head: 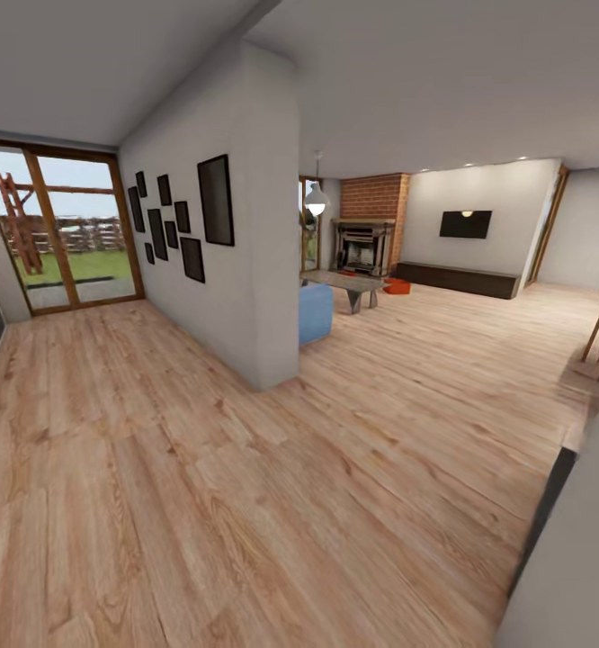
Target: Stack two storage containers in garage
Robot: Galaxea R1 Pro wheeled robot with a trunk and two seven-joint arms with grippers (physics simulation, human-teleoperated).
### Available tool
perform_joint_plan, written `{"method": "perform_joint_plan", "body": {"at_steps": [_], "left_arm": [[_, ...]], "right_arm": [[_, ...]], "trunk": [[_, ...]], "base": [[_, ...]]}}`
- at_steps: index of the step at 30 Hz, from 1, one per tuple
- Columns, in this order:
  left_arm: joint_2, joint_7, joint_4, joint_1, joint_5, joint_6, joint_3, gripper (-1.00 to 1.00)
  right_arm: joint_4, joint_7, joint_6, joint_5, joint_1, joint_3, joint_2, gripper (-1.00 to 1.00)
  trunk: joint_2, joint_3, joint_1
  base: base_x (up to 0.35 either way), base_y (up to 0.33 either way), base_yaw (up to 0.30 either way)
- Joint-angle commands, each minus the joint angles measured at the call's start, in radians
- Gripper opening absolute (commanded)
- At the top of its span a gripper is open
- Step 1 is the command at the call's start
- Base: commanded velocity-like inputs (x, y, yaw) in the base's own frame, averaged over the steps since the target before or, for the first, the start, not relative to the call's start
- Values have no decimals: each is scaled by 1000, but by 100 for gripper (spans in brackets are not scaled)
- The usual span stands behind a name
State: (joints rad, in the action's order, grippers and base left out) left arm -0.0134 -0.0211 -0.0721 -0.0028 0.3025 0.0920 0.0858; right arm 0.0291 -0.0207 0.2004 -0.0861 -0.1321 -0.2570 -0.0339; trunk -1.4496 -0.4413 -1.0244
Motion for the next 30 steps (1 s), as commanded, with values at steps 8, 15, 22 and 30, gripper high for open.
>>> {"method": "perform_joint_plan", "body": {"at_steps": [8,15,22,30], "left_arm": [[0,-3,0,0,0,2,8,100],[0,-2,0,0,0,2,6,100],[0,-3,0,0,0,2,6,100],[0,-3,0,0,0,2,6,100]], "right_arm": [[3,-2,6,-9,-1,1,0,100],[3,-2,5,-8,-1,1,0,100],[3,-2,5,-8,-1,1,0,100],[3,-2,6,-9,-1,1,0,100]], "trunk": [[0,-1,-1],[0,-1,-1],[0,-1,-1],[0,-1,-1]], "base": [[323,0,0],[323,0,0],[323,0,0],[323,0,0]]}}
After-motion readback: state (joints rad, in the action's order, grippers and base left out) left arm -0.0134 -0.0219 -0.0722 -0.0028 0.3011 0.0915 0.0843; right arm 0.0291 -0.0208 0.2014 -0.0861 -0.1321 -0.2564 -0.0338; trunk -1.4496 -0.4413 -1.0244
